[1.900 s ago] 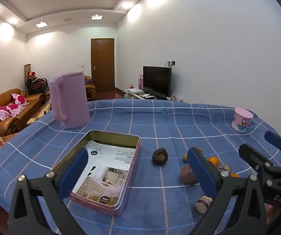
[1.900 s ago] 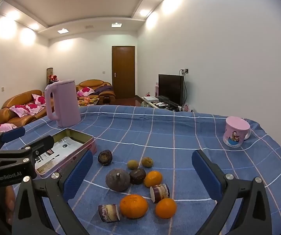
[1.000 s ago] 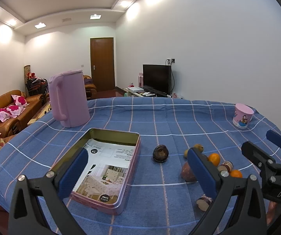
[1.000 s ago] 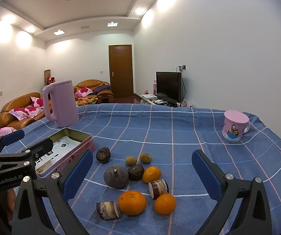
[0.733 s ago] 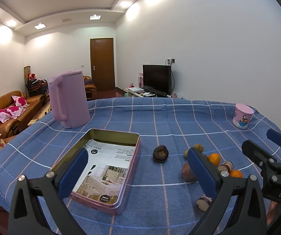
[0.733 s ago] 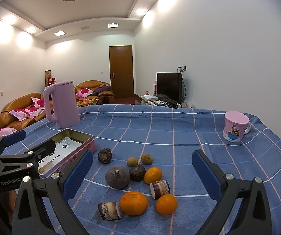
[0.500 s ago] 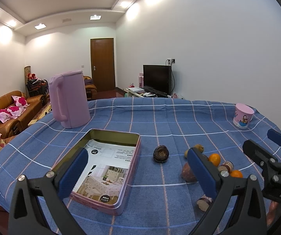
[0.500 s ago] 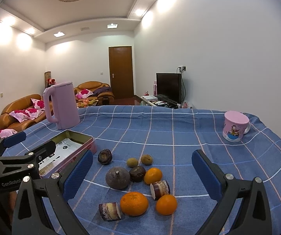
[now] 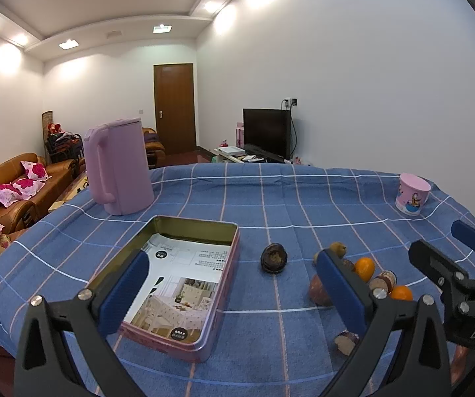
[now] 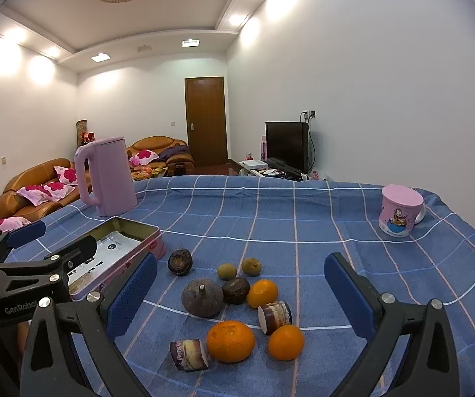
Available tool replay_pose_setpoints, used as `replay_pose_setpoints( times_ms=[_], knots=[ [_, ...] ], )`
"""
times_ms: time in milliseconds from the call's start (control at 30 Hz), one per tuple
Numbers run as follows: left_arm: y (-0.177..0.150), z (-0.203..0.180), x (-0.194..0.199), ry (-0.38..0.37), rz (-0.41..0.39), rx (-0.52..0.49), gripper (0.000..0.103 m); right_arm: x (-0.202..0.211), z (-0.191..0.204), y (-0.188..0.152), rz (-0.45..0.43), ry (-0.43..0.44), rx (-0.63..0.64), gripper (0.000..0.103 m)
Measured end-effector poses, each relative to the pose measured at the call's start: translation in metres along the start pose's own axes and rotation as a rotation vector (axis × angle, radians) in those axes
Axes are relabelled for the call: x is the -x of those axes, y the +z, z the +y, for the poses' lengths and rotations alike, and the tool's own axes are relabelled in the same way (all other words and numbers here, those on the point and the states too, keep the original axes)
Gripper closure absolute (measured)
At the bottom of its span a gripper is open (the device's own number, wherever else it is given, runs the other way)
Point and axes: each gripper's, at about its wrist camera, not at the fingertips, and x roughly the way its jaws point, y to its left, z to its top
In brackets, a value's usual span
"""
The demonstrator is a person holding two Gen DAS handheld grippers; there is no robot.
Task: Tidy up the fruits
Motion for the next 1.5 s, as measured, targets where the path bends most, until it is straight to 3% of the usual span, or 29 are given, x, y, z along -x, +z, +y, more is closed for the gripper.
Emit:
replay_pose_setpoints(
  times_ms=[1233, 1500],
  knots=[
    [-0.008, 0.001, -0.002, 0.001, 0.013, -0.003, 0.0, -0.001, -0.002, -0.011, 0.015, -0.007, 0.017, 0.001],
    [-0.029, -0.023, -0.014, -0.098, 0.076, -0.018, 0.0, -0.005, -0.035, -0.031, 0.049, -0.1, 0.01, 0.001]
  ],
)
